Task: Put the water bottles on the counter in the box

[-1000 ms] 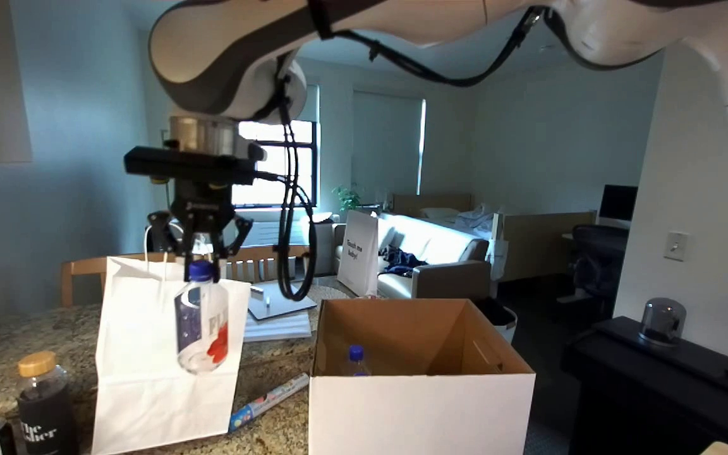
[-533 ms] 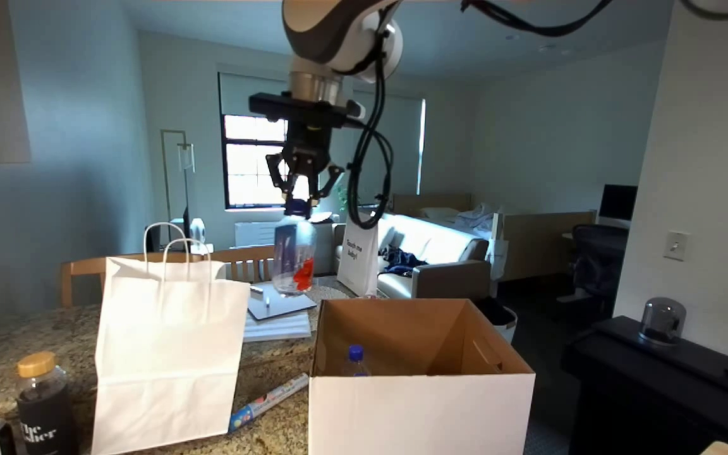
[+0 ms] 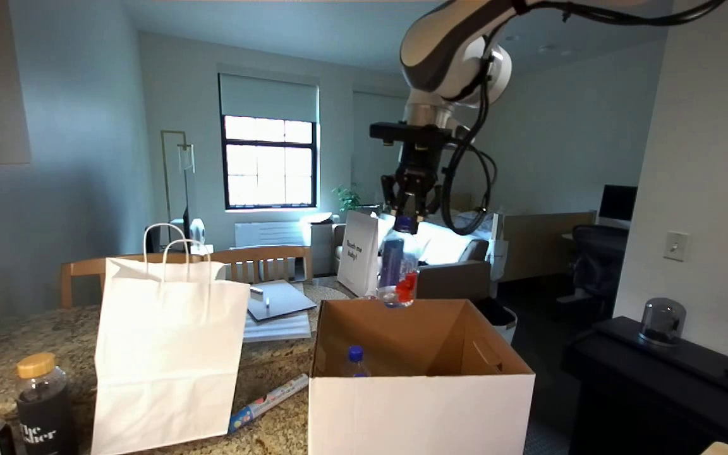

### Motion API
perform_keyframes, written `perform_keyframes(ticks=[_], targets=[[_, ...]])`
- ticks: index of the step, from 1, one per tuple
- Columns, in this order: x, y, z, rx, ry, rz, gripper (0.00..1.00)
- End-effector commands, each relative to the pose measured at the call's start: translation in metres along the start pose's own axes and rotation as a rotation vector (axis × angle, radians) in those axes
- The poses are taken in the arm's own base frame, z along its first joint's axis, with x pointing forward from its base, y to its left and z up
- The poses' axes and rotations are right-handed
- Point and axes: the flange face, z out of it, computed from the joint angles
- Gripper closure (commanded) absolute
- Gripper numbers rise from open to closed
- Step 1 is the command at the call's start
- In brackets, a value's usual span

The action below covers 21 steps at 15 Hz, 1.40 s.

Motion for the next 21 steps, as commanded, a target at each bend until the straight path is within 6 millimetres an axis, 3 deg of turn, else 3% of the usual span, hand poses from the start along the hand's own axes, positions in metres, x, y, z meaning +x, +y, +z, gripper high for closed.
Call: perform_keyframes(ticks=[1,4,7,12,21], targets=[[0.048,0.066,0.050,0.023,-0.020,0.198,0.88],[0.084,0.103,0.119,0.067,-0.041,0.356,0.88],[0.100,0.127,0.189,0.120,-0.096,0.525,0.88],[0.106,0.128,0.228,0.207,-0.228,0.671,0.88],[0.101,0.114,0.296,0.261,-0.359,0.683,0.85]])
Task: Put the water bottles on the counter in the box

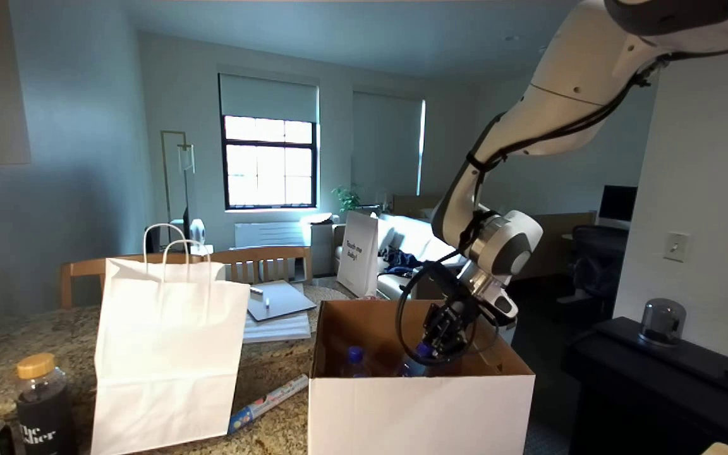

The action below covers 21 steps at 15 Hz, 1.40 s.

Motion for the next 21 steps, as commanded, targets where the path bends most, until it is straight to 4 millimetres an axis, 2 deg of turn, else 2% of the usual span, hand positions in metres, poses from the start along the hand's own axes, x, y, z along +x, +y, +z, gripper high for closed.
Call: perform_keyframes(ticks=[1,4,8,14,16,21], targets=[[0.004,-0.002,0.028,-0.034,-0.034,-0.016,0.84],[0.003,0.001,0.055,-0.115,-0.053,-0.019,0.84],[0.007,-0.004,0.053,-0.114,-0.068,-0.013,0.85],[0.004,0.000,0.052,-0.121,-0.070,-0.013,0.85],[0.003,0.007,0.048,-0.115,-0.073,-0.014,0.85],[0.009,0.015,0.015,-0.034,-0.084,-0.003,0.85]])
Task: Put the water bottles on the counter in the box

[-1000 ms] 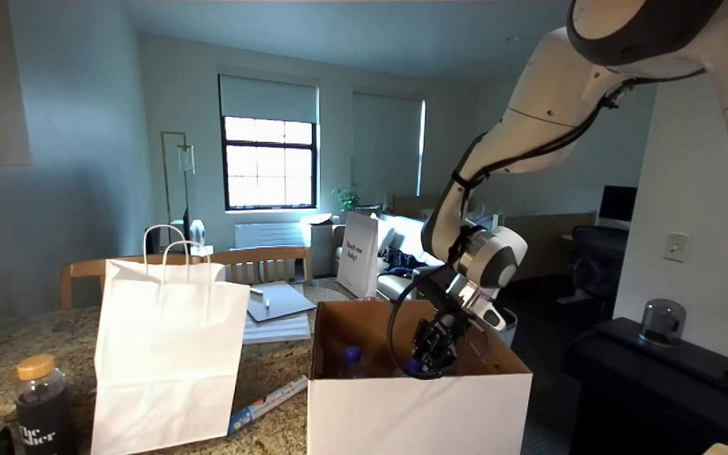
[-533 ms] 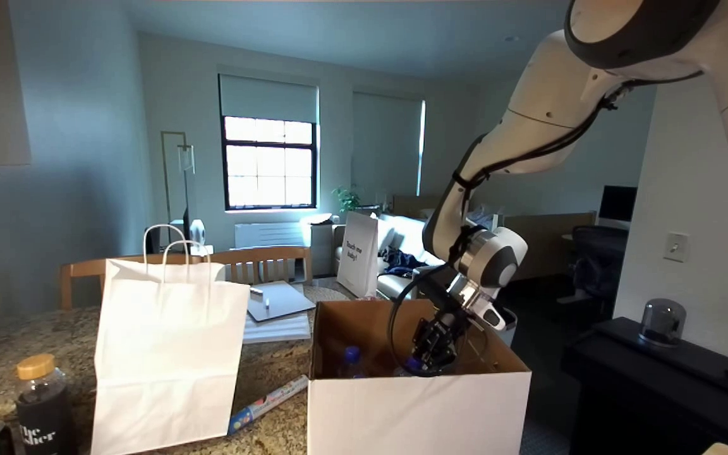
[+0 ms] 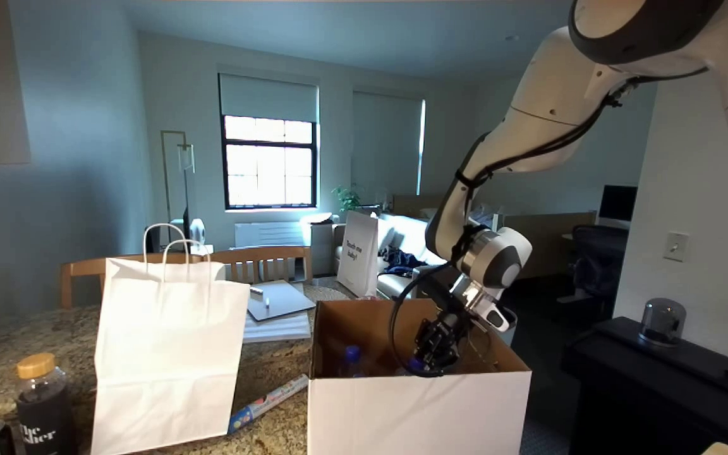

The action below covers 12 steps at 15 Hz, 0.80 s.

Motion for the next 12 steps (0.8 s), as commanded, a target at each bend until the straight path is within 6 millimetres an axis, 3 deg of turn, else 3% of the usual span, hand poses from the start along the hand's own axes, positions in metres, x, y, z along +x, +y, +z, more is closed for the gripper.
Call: perform_keyframes(ticks=[1,4,8,11,12], targets=[[0.000,0.018,-0.022,0.043,-0.024,-0.021,0.85],[-0.013,0.018,-0.042,0.096,0.004,-0.076,0.85],[-0.045,0.003,-0.074,0.196,0.105,-0.176,0.85],[-0.070,-0.007,-0.070,0.222,0.258,-0.250,0.85],[-0.073,-0.008,-0.060,0.206,0.317,-0.271,0.85]])
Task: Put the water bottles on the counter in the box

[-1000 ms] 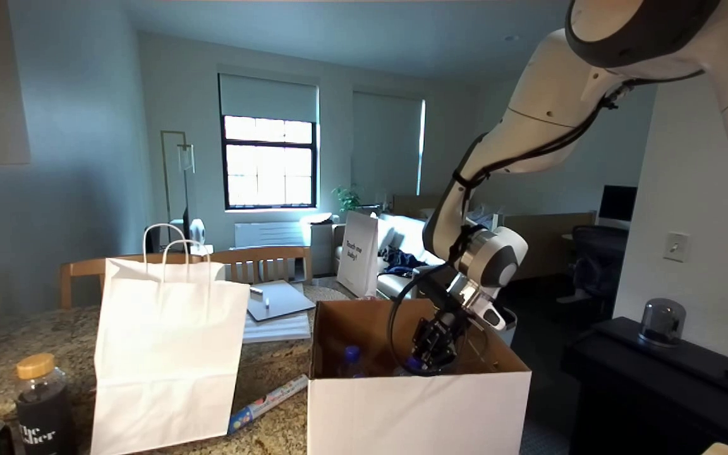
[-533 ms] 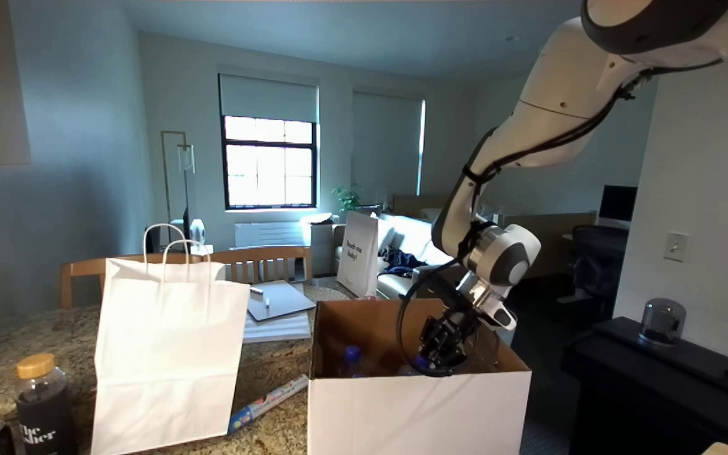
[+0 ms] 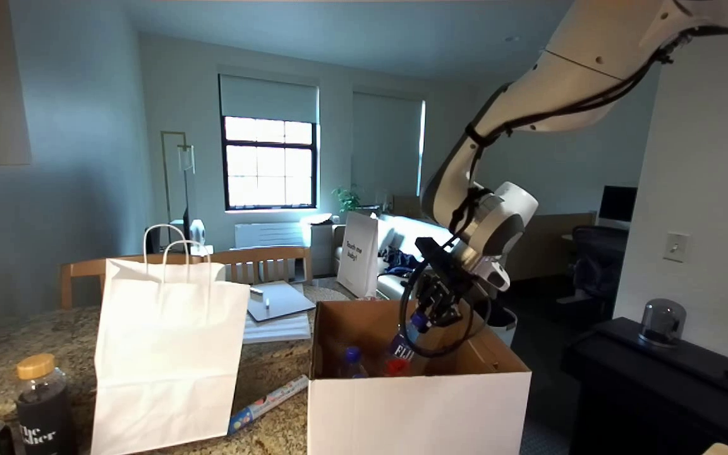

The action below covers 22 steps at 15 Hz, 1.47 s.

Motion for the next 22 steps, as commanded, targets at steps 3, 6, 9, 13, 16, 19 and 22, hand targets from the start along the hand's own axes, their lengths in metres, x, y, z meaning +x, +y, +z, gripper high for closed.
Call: perform_keyframes(ticks=[3,6,9,13,16,19,22], targets=[[-0.021,0.014,0.034,-0.134,0.144,-0.102,0.86],[-0.011,0.025,0.056,-0.245,0.141,-0.095,0.86],[0.000,0.028,0.060,-0.280,0.150,-0.081,0.86],[0.000,0.023,0.054,-0.253,0.178,-0.074,0.86],[0.001,0.020,0.055,-0.260,0.175,-0.067,0.87],[-0.003,0.019,0.054,-0.256,0.170,-0.065,0.40],[-0.006,0.017,0.055,-0.253,0.168,-0.063,0.27]])
